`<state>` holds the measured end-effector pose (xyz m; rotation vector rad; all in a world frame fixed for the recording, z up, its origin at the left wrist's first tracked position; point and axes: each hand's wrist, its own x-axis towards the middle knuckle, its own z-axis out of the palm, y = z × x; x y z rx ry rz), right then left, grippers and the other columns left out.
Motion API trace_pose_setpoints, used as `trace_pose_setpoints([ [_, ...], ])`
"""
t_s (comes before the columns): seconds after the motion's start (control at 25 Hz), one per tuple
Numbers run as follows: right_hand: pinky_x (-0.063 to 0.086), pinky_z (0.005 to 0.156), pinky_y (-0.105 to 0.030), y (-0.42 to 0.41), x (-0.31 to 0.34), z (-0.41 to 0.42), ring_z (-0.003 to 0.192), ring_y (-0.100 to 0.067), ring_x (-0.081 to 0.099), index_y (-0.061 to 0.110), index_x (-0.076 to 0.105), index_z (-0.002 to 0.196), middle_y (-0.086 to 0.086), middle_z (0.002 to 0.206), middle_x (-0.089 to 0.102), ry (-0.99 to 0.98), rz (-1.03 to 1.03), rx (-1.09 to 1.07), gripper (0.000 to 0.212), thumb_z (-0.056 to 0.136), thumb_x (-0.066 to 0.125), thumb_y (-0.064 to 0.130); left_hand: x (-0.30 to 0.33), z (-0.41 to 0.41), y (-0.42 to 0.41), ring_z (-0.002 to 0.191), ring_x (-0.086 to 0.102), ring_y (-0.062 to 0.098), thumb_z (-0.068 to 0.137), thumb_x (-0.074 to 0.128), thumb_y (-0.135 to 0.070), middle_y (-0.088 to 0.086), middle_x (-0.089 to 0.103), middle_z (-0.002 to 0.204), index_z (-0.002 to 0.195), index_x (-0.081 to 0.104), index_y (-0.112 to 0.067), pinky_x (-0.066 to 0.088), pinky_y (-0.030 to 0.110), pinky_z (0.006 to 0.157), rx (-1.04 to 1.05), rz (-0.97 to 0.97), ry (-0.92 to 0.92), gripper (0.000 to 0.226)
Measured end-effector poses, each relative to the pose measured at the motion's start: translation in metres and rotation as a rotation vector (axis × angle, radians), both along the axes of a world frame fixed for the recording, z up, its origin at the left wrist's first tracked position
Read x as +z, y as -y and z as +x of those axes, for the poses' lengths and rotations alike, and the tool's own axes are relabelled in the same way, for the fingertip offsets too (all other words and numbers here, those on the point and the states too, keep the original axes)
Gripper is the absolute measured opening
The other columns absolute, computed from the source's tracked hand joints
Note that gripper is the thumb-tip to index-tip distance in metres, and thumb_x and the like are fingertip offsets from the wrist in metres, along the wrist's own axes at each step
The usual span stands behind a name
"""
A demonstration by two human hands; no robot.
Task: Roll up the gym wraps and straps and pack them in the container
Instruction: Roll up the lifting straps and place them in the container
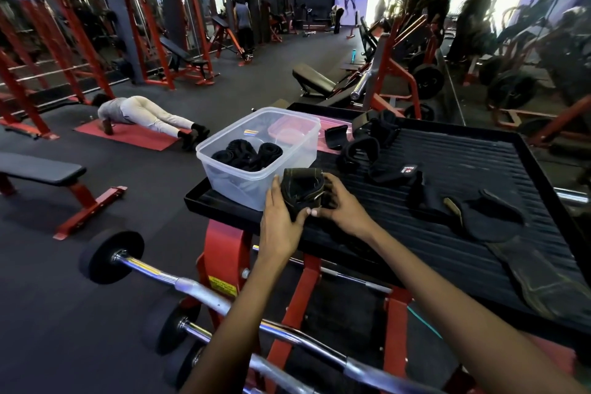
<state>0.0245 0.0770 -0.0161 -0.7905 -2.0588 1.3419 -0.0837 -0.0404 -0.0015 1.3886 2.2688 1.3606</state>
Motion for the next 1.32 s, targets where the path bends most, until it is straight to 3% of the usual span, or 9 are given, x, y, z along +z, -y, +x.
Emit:
trace_pose_setpoints([
  [0.16,0.040,0.108,-0.036,0.006,0.008,0.006,0.119,-0.019,0.052,0.012,0.033,0.139,-0.004,0.130,0.050,-0.023,-0.021,-0.015,0.080,0.072,0.073,-0.007,-0.001,0.014,-0.002,0.141,0.026,0.024,0.085,0.066,-0.021,0.012,0.026,0.151,0.146,0.022,-0.009,0.024,0.034,0.116,0.038,0.156,-0.058,0.076],
  [0.28,0.047,0.090,-0.024,0.012,0.023,0.021,0.105,-0.018,0.054,0.007,0.041,0.133,-0.005,0.119,0.051,-0.097,0.019,-0.150,0.063,0.077,0.063,-0.013,0.003,0.043,-0.009,0.139,0.028,0.021,0.089,0.058,-0.016,0.013,0.031,0.147,0.141,0.029,-0.008,0.025,0.030,0.115,-0.018,0.363,-0.212,0.060],
  [0.36,0.050,0.086,-0.028,0.011,0.030,0.038,0.100,-0.019,0.056,0.005,0.047,0.127,-0.009,0.112,0.054,-0.150,0.095,-0.232,0.053,0.079,0.058,-0.014,0.008,0.065,-0.021,0.136,0.032,0.019,0.089,0.053,-0.015,0.012,0.036,0.143,0.138,0.032,-0.010,0.025,0.026,0.114,-0.126,0.418,-0.222,0.053],
  [0.6,0.044,0.080,-0.003,-0.002,0.030,0.085,0.101,-0.018,0.059,0.004,0.053,0.123,-0.011,0.117,0.059,-0.039,0.200,-0.355,0.042,0.083,0.059,-0.007,0.010,0.081,-0.061,0.118,0.052,0.022,0.080,0.056,-0.018,0.004,0.058,0.120,0.117,0.056,-0.015,0.024,0.035,0.111,-0.030,0.183,-0.538,0.037],
  [0.72,0.045,0.075,-0.004,-0.006,0.025,0.097,0.096,-0.016,0.057,0.006,0.054,0.122,-0.009,0.114,0.058,-0.003,0.149,-0.370,0.044,0.081,0.061,-0.009,0.002,0.066,-0.061,0.115,0.053,0.022,0.071,0.066,-0.009,0.004,0.060,0.116,0.115,0.058,-0.014,0.018,0.035,0.112,0.000,0.125,-0.683,0.045],
  [0.92,0.046,0.093,-0.028,0.003,0.020,0.053,0.119,-0.019,0.051,0.006,0.038,0.137,-0.013,0.132,0.050,0.119,0.029,-0.061,0.075,0.071,0.069,-0.013,0.021,0.047,-0.053,0.122,0.045,0.021,0.070,0.051,0.004,0.005,0.053,0.123,0.121,0.052,-0.012,0.019,0.038,0.115,-0.117,0.177,-0.406,0.053],
  [1.0,0.040,0.098,-0.023,0.003,0.017,0.027,0.121,-0.017,0.051,0.007,0.036,0.138,-0.010,0.132,0.052,0.134,0.097,0.002,0.080,0.070,0.075,-0.006,0.026,0.032,-0.042,0.123,0.043,0.021,0.070,0.046,0.008,0.007,0.051,0.125,0.121,0.052,-0.010,0.027,0.037,0.113,-0.178,0.243,-0.318,0.055],
  [1.16,0.039,0.080,-0.006,0.009,0.016,-0.011,0.104,-0.007,0.053,0.013,0.046,0.132,0.005,0.112,0.058,0.117,0.121,0.065,0.076,0.065,0.081,0.005,0.022,0.000,-0.012,0.129,0.034,0.019,0.077,0.056,0.003,0.010,0.040,0.135,0.125,0.048,-0.007,0.022,0.016,0.110,0.026,0.347,-0.216,0.050],
  [1.32,0.046,0.087,-0.018,0.000,0.016,-0.022,0.103,-0.015,0.061,0.013,0.055,0.121,-0.003,0.112,0.066,0.116,0.090,0.088,0.064,0.064,0.083,0.008,0.019,-0.008,0.009,0.127,0.034,0.005,0.080,0.068,-0.006,0.010,0.038,0.138,0.129,0.044,-0.004,0.022,0.004,0.105,0.071,0.378,-0.060,0.054],
])
